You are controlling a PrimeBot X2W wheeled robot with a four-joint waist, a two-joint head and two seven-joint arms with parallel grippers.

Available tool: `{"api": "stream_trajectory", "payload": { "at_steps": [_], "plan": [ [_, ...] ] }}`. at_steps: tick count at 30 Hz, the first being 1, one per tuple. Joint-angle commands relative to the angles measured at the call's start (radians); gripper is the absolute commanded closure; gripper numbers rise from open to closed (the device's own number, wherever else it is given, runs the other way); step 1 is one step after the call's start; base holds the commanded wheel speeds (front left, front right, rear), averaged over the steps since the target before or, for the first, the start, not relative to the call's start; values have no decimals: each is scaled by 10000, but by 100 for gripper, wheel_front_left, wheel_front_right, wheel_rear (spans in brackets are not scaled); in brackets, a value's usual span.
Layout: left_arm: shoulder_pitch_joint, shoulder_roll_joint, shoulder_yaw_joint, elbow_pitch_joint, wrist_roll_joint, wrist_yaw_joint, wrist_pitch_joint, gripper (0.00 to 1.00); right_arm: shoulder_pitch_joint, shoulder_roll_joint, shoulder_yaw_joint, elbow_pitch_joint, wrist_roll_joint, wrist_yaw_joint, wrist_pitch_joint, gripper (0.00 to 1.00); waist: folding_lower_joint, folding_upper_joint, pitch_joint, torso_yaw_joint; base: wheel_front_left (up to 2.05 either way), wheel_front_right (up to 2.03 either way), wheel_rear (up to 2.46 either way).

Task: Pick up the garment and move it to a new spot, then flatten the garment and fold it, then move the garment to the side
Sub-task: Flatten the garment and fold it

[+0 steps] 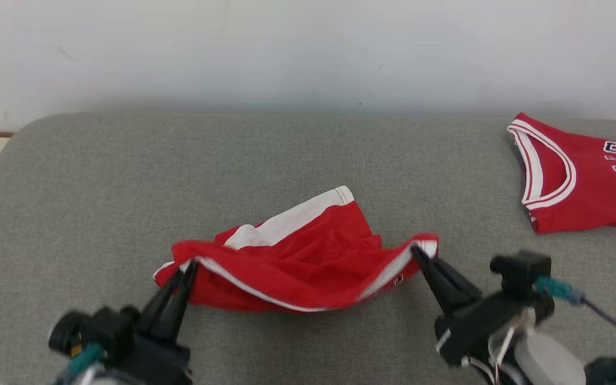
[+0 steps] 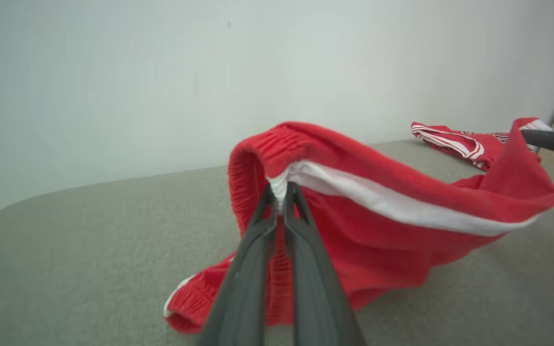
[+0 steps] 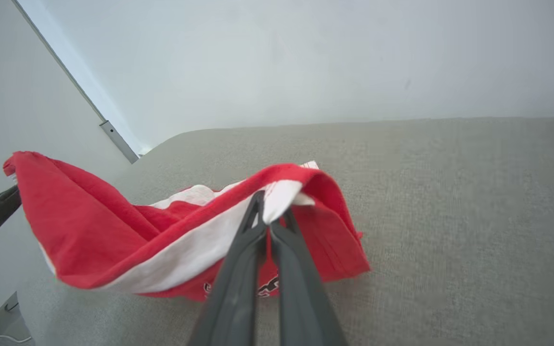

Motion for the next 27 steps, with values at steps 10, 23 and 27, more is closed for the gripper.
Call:
{"api": "stream_trajectory", "payload": {
  "at_steps": [10,23,27],
  "plan": [
    [-4979,2009,-1360,818,-1399,8,882,100,-5226,506,258,1851,1028,-9,445,100,0,0,2031,-458,0,0,0],
    [-11655,2948,-2603,2837,-3407,8,1758,100,-12067,1651,-306,5278,2445,-8,553,100,0,0,4571,-688,0,0,0],
    [-13206,2796,-2977,3491,-3650,7,1712,100,-13498,1844,-186,6251,2256,-8,413,100,0,0,4849,-760,0,0,0]
  ]
}}
